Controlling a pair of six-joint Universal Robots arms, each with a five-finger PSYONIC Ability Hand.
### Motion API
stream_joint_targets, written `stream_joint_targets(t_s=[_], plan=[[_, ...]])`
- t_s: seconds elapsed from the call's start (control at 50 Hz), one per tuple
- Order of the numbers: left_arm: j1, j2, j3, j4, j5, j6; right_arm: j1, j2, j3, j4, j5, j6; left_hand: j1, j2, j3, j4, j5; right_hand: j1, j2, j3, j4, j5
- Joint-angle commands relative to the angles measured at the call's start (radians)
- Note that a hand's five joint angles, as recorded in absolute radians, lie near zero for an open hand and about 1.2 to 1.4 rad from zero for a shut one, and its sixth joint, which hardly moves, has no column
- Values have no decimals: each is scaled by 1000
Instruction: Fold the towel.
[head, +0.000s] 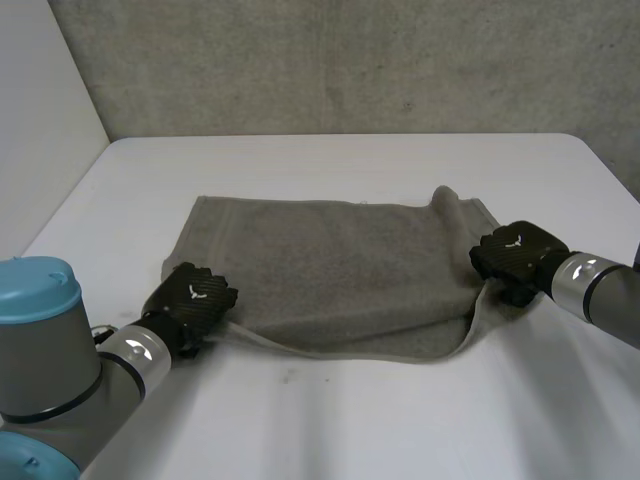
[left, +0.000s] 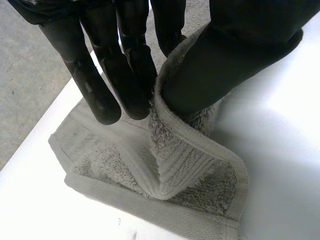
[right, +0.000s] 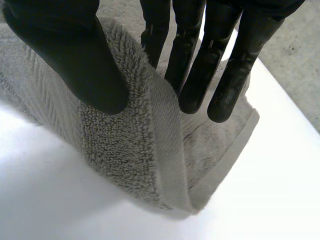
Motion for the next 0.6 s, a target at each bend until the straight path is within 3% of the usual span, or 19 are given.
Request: stream_joint_targets(t_s=[0.02,0.1,0.24,0.28,0.32,0.34,0.36,0.6], plan=[[-1,-6,1,6,0,-7,-24,0,49,-24,-47,35,192,179,180,178,180,194,52,54,50,34],[-2,-3,0,6,-2,-19,-25,-3,70,-40,-48,43,192,179,180,178,180,25,-118,-115,-120,-135],[-2,-3,-3,6,-2,-22,-24,-55,99,-66,-53,93,192,179,180,178,180,45,-98,-96,-100,-116],[-2,-5,-5,6,-2,-22,-24,-72,113,-78,-53,100,192,179,180,178,180,80,-63,-60,-65,-80],[-2,-8,-5,6,-2,-22,-24,-95,140,-104,-60,100,192,179,180,178,180,398,255,257,253,238],[-2,-8,-5,6,-2,-22,-24,-95,141,-104,-60,100,192,179,180,178,180,400,257,260,255,240],[-2,-9,-5,11,-2,-22,-24,-104,156,-112,-70,100,192,179,180,178,180,562,419,421,417,401],[2,-23,-3,54,-3,-32,-54,-110,217,-113,-111,96,192,179,180,178,180,563,421,423,418,403]])
